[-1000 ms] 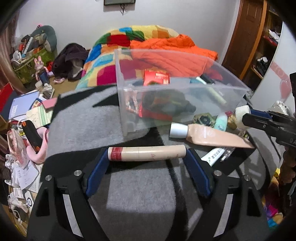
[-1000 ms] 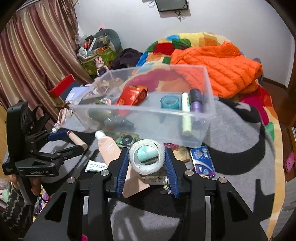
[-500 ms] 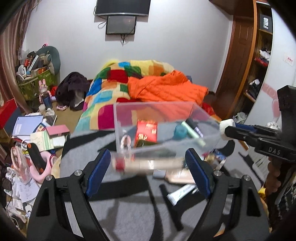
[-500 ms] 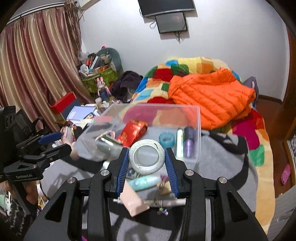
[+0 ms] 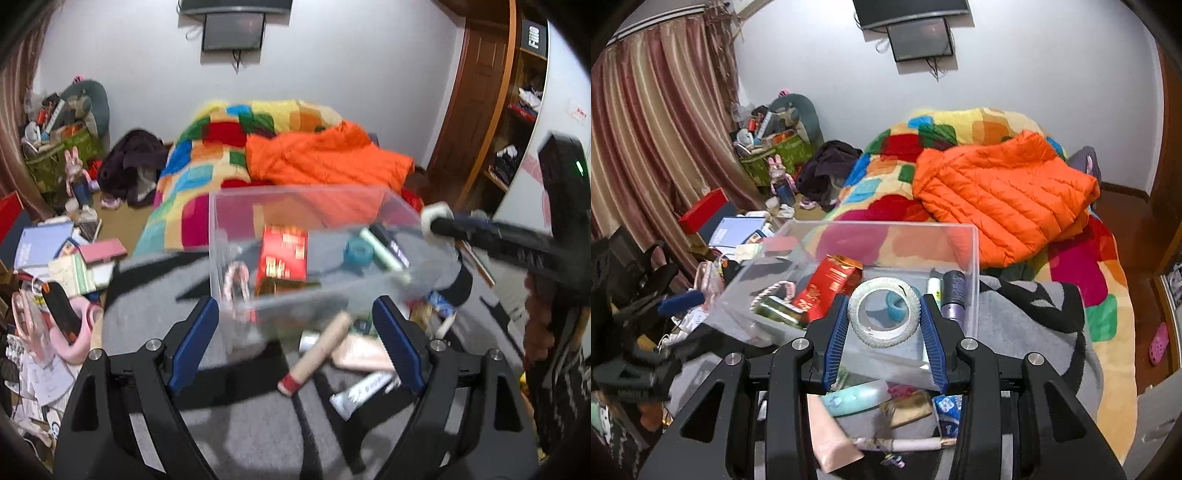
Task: Organize objects
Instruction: 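Lift the beige tube upright with the left tool while the right tool drops the white tape into the box, then lower the beige tube into the box and open the left tool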
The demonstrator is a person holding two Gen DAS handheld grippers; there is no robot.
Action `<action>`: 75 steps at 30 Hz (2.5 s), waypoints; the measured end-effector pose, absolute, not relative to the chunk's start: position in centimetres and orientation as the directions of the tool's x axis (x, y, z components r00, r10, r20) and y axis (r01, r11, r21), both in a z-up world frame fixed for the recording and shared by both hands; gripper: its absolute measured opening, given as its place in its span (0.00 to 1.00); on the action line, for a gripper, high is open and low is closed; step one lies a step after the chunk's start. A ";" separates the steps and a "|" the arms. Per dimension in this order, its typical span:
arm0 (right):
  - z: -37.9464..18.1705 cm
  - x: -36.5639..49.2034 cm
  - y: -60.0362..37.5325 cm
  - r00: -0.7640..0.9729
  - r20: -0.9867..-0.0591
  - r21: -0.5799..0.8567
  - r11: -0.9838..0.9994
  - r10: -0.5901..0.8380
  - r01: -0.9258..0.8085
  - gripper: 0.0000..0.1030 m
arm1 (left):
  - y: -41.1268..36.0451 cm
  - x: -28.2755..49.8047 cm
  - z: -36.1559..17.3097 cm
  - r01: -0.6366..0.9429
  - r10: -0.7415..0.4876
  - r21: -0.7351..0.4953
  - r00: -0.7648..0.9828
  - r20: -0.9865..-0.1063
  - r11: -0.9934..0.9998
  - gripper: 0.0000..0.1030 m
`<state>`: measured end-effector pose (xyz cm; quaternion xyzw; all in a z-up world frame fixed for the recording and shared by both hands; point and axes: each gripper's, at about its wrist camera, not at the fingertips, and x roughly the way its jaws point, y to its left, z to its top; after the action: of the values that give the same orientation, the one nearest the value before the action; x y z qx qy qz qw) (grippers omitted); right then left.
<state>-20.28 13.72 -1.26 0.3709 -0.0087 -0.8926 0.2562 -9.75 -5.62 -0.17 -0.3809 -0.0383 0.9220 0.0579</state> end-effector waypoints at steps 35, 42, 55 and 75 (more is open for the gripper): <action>-3.3 -22.5 12.5 -0.515 -0.744 0.185 -0.873 -0.425 0.452 0.59 | -4.0 -8.5 -1.1 -0.193 0.197 -0.089 -0.664 -0.722 -0.977 0.14; -1.6 -21.0 15.9 -0.570 -0.695 0.222 -0.884 -0.439 0.411 0.61 | -5.1 -10.7 1.5 -0.160 0.210 -0.138 -0.687 -0.696 -0.977 0.14; -5.8 -19.2 19.6 -0.543 -0.756 0.199 -0.918 -0.366 0.343 0.62 | -7.1 -17.6 0.6 -0.060 0.143 -0.135 -0.625 -0.768 -0.989 0.14; -9.9 -18.4 17.4 -0.483 -0.827 0.059 -0.900 -0.286 0.431 0.42 | -3.1 -14.0 0.6 -0.161 0.149 -0.058 -0.644 -0.751 -0.985 0.38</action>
<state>-18.44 17.44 -9.86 0.4632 0.0784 -0.8577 0.2091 -14.04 -3.10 0.55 -0.4132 0.0073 0.9066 0.0856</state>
